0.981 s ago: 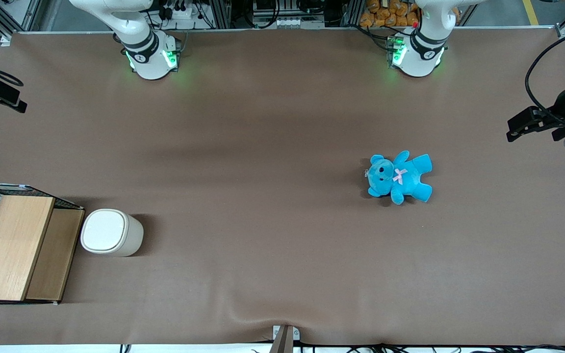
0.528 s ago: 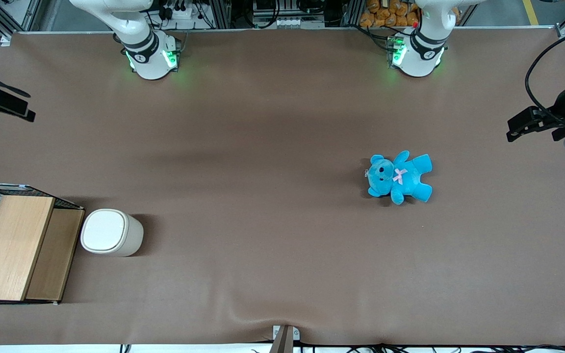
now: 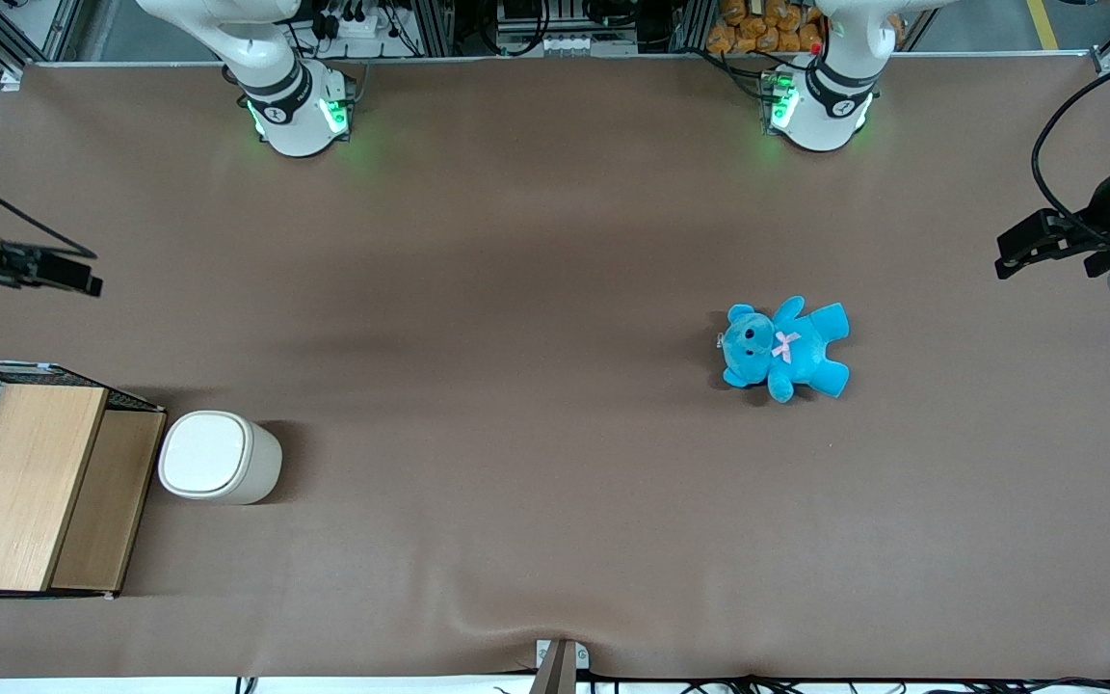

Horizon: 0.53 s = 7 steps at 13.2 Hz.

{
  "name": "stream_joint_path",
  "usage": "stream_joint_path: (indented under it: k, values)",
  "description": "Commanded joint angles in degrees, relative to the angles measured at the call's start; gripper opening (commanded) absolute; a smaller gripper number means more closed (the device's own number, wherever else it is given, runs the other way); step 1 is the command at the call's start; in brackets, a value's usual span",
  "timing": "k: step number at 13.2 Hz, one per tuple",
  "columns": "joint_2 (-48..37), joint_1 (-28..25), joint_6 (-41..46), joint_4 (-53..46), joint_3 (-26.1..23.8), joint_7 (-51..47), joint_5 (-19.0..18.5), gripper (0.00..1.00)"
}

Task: Open trash can with right arm
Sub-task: 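Move the right gripper over the white trash can's lid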

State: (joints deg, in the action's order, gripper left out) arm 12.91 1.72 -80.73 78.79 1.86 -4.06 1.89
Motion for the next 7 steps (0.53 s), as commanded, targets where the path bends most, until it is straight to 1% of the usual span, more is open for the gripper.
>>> stream_joint_path:
  k: [1,3,7]
  values:
    - [3.5,0.7,-1.7,-0.9,-0.3,1.1,0.0,0.0]
    - [5.9,0.0,-5.4,-0.9,-0.4,1.2,-0.2,0.0]
    - [11.6,0.7,-14.4,-1.0,-0.3,5.1,-1.0,0.0]
